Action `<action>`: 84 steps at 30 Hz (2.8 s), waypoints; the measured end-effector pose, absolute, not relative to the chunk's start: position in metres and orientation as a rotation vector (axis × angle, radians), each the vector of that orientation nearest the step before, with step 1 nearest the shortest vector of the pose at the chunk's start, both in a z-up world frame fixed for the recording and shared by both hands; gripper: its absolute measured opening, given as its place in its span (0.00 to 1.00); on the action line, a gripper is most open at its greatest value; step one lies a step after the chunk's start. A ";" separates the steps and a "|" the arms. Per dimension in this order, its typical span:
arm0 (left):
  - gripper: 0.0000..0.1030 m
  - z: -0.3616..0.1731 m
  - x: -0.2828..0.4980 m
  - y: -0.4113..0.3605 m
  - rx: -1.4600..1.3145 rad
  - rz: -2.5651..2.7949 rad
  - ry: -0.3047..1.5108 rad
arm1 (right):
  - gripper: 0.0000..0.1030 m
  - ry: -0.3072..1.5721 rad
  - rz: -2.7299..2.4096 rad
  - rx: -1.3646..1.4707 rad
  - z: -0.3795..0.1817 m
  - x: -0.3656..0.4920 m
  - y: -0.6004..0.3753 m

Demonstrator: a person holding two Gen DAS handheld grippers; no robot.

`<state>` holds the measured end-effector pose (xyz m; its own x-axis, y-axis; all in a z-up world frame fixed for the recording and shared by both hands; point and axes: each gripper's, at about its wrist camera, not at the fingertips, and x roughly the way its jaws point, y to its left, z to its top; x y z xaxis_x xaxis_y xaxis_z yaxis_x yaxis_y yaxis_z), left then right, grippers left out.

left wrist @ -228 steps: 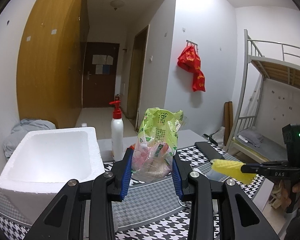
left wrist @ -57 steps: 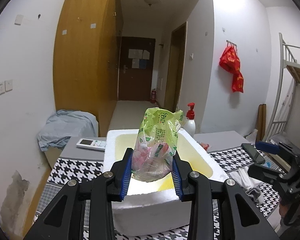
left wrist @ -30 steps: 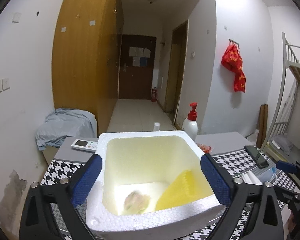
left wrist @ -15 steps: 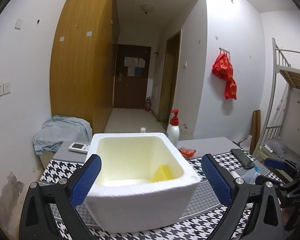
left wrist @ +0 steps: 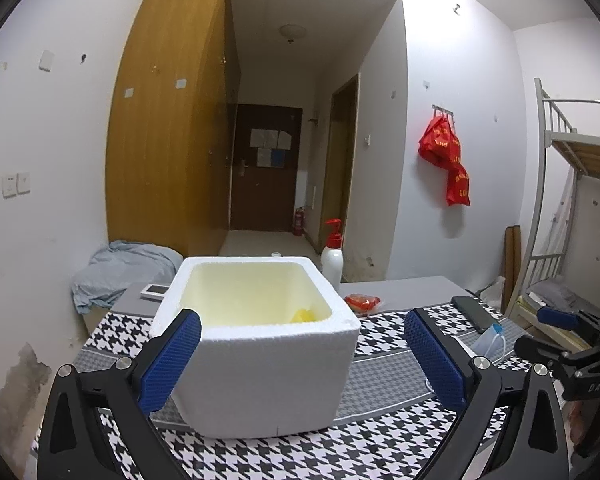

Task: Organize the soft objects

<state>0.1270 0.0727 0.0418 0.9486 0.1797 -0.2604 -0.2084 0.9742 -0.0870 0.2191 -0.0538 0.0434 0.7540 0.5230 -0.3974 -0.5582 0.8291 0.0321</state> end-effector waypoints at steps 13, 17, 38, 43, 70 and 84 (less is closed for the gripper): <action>0.99 0.015 0.110 0.054 -0.114 0.221 0.247 | 1.00 0.374 0.584 -0.077 0.027 0.203 -0.066; 0.99 0.007 0.108 0.047 -0.106 0.213 0.247 | 1.00 0.389 0.571 -0.085 0.018 0.203 -0.070; 0.99 -0.015 0.161 -0.008 -0.083 0.082 0.351 | 1.00 0.444 0.493 -0.060 -0.010 0.233 -0.121; 0.99 -0.017 0.181 -0.019 -0.085 0.052 0.386 | 1.00 0.465 0.465 -0.061 -0.018 0.245 -0.135; 0.94 -0.022 0.278 -0.076 -0.037 -0.140 0.553 | 1.00 0.564 0.464 -0.039 -0.044 0.300 -0.169; 0.73 -0.046 0.322 -0.100 -0.008 -0.190 0.691 | 1.00 0.595 0.470 -0.020 -0.054 0.306 -0.174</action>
<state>0.3225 -0.0998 -0.0464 0.7542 -0.1768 -0.6324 0.1714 0.9827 -0.0703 0.3062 -0.1742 -0.0543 0.7260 0.4203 -0.5442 -0.4315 0.8947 0.1154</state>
